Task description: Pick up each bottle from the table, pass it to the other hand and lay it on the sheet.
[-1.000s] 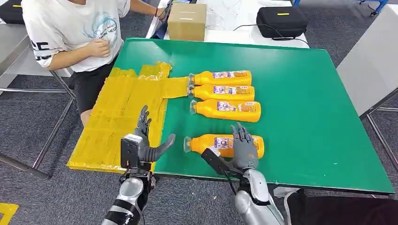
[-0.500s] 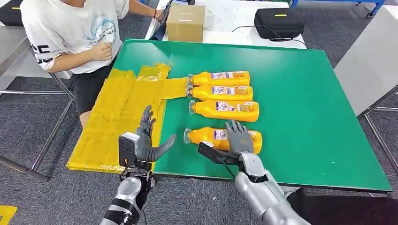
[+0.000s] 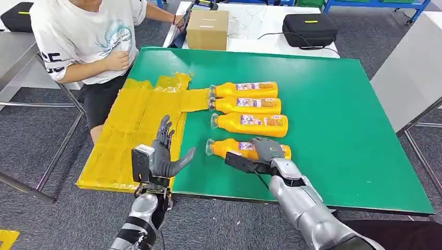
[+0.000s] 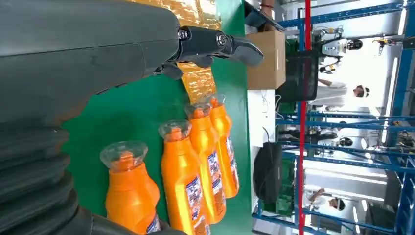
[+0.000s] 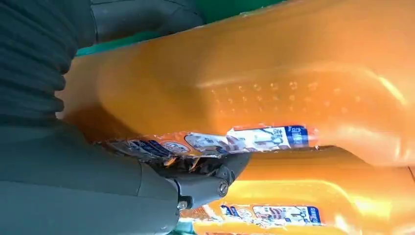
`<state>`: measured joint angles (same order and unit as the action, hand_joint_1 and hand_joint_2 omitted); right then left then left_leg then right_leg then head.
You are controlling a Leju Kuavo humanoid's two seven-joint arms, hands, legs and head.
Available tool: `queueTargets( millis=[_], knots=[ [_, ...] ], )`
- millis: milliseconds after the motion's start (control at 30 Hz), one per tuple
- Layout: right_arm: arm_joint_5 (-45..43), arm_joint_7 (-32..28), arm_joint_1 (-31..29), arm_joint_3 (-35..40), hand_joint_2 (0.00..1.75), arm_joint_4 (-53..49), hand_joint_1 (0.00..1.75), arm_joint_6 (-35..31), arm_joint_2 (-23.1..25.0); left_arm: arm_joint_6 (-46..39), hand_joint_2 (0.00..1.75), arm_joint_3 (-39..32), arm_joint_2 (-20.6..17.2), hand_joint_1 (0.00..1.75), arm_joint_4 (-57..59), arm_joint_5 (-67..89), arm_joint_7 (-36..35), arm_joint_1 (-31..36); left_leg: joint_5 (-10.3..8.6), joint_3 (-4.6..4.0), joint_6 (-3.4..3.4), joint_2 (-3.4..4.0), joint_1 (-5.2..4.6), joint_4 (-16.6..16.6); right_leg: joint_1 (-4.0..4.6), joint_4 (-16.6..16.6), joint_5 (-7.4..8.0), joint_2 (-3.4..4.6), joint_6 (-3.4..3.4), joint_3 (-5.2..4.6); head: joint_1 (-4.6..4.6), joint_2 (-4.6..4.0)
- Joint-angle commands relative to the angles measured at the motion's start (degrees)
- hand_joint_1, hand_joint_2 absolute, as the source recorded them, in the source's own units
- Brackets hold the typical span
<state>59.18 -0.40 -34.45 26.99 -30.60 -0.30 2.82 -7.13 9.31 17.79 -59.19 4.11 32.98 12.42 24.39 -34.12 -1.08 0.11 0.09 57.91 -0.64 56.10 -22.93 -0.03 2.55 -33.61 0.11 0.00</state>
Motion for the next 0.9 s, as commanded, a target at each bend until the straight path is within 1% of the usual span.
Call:
queueTargets(
  millis=[33,100,133,167,200,267,300,333,400,433,533,567,633,667,700,800,867,900],
  knots=[
    [-14.20,-7.92,1.24,-3.44,1.75,1.77,1.75,-2.43,1.77,-2.38,1.75,-0.33,-1.30,0.00,7.54,1.40,1.06,4.28,-0.07,0.03,0.06,-0.17,0.04,-0.08,0.04,-0.10,0.03,-0.17,-0.08,0.07,0.00,0.00],
    [-19.76,-10.37,3.97,-5.94,1.75,-6.56,1.75,-8.77,4.86,-4.59,1.75,-0.18,-1.84,0.00,7.90,3.51,0.50,4.46,-0.06,-0.01,0.10,0.05,0.05,-0.09,0.05,-0.09,0.09,0.06,-0.12,-0.04,0.02,0.00],
    [-20.16,-10.04,5.73,-5.44,1.75,-11.16,1.75,-11.71,5.67,-5.48,1.75,-0.01,-2.03,0.00,7.98,4.59,0.23,4.63,-0.02,0.05,0.11,0.16,0.07,-0.10,0.07,-0.09,0.13,0.15,-0.15,0.03,0.04,0.00],
    [-23.37,-10.56,8.52,-5.99,1.75,-17.45,1.75,-13.61,6.99,-6.48,1.75,0.22,-2.22,0.00,8.42,5.70,-0.29,5.16,0.01,0.04,0.09,0.25,0.05,-0.06,0.06,-0.04,0.15,0.19,-0.21,0.01,0.04,0.00],
    [-24.28,-10.93,10.26,-5.51,1.75,-21.18,1.75,-15.73,7.50,-7.04,1.75,0.46,-2.34,0.00,8.92,6.35,-0.56,5.74,-0.02,0.00,0.14,0.41,0.07,-0.11,0.07,-0.06,0.21,0.34,-0.27,-0.09,0.00,0.00],
    [-27.33,-12.02,13.30,-4.90,1.75,-27.15,1.75,-19.49,8.88,-7.39,1.75,1.06,-2.58,0.00,9.99,7.03,-1.32,7.32,0.00,-0.14,0.17,0.39,0.07,-0.07,0.07,0.03,0.16,0.29,-0.28,-0.24,0.00,0.00],
    [-28.83,-13.07,13.88,-4.92,1.75,-28.09,1.75,-20.71,9.55,-7.59,1.75,1.14,-2.62,0.00,10.16,7.09,-1.43,7.85,-0.05,-0.28,0.15,0.28,0.05,-0.05,0.06,0.06,0.14,0.18,-0.25,-0.35,0.00,0.00],
    [-30.16,-14.72,14.32,-4.52,1.75,-29.17,1.75,-23.36,10.42,-7.58,1.75,1.62,-2.70,0.00,10.24,7.25,-1.75,8.59,-0.12,-0.41,0.17,0.22,0.04,-0.03,0.05,0.09,0.12,0.12,-0.21,-0.44,-0.02,0.00],
    [-31.43,-15.59,14.25,-4.13,1.75,-29.29,1.75,-24.30,11.04,-7.10,1.75,1.93,-2.64,0.00,9.87,6.97,-2.04,9.00,-0.15,-0.59,0.20,0.07,0.08,-0.02,0.08,0.22,-0.01,0.02,-0.26,-0.57,-0.02,0.00],
    [-32.76,-17.28,14.00,-3.68,1.75,-29.13,1.75,-25.72,11.42,-5.48,1.75,2.50,-2.69,0.00,9.47,6.11,-2.81,9.23,-0.18,-0.78,0.16,0.02,0.07,0.01,0.07,0.24,0.05,0.01,-0.20,-0.73,-0.02,0.00],
    [-33.48,-17.82,13.19,-3.22,1.75,-28.32,1.75,-25.59,11.87,-4.91,1.75,3.13,-2.40,0.00,9.25,5.92,-2.91,9.63,-0.17,-0.95,0.15,0.08,0.07,0.00,0.06,0.23,0.06,0.07,-0.17,-0.91,0.00,0.00],
    [-34.01,-18.52,11.96,-2.50,1.75,-26.15,1.75,-25.41,11.96,-4.41,1.75,4.05,-2.44,0.00,9.05,5.76,-3.10,9.88,-0.14,-0.94,0.15,0.04,0.07,0.00,0.06,0.24,0.02,0.04,-0.17,-0.88,0.00,0.00],
    [-34.32,-19.04,11.26,-2.37,1.75,-24.91,1.75,-25.77,12.30,-4.35,1.75,4.52,-2.46,0.00,8.71,5.71,-3.31,9.90,-0.22,-1.18,0.14,0.04,0.06,-0.01,0.04,0.21,0.10,0.04,-0.15,-1.11,0.00,0.00],
    [-35.15,-19.69,10.40,-1.96,1.75,-23.40,1.75,-25.22,12.57,-3.68,1.75,5.14,-2.46,0.00,8.47,5.20,-3.49,10.02,-0.19,-1.12,0.15,0.03,0.05,-0.01,0.02,0.21,0.06,0.03,-0.17,-1.04,0.00,0.00],
    [-35.15,-19.69,10.40,-1.96,1.75,-23.40,1.75,-25.22,12.57,-3.68,1.75,5.14,-2.46,0.00,8.47,5.20,-3.49,10.02,-0.24,-1.29,0.14,0.05,0.03,-0.01,0.01,0.18,0.13,0.04,-0.15,-1.20,0.00,0.00],
    [-35.53,-20.70,8.92,-0.93,1.75,-20.81,1.75,-24.61,13.21,-0.79,1.75,5.99,-2.45,0.00,7.64,2.89,-3.96,9.97,-0.15,-1.12,0.18,0.01,0.03,0.02,0.03,0.22,0.03,0.02,-0.21,-1.02,0.00,0.00],
    [-35.75,-21.11,8.10,-0.15,1.75,-19.26,1.75,-23.99,13.45,1.74,1.75,6.43,-2.54,0.00,6.77,0.57,-4.40,9.73,-0.21,-1.28,0.15,0.05,0.02,-0.02,0.02,0.17,0.12,0.06,-0.17,-1.18,0.00,0.00],
    [-35.86,-21.33,7.84,0.03,1.75,-18.71,1.75,-24.01,13.64,2.75,1.75,6.64,-2.67,0.00,6.24,-0.40,-4.48,9.56,-0.18,-1.21,0.16,0.06,0.01,-0.02,0.01,0.19,0.09,0.06,-0.20,-1.12,0.02,0.00]
  ],
)
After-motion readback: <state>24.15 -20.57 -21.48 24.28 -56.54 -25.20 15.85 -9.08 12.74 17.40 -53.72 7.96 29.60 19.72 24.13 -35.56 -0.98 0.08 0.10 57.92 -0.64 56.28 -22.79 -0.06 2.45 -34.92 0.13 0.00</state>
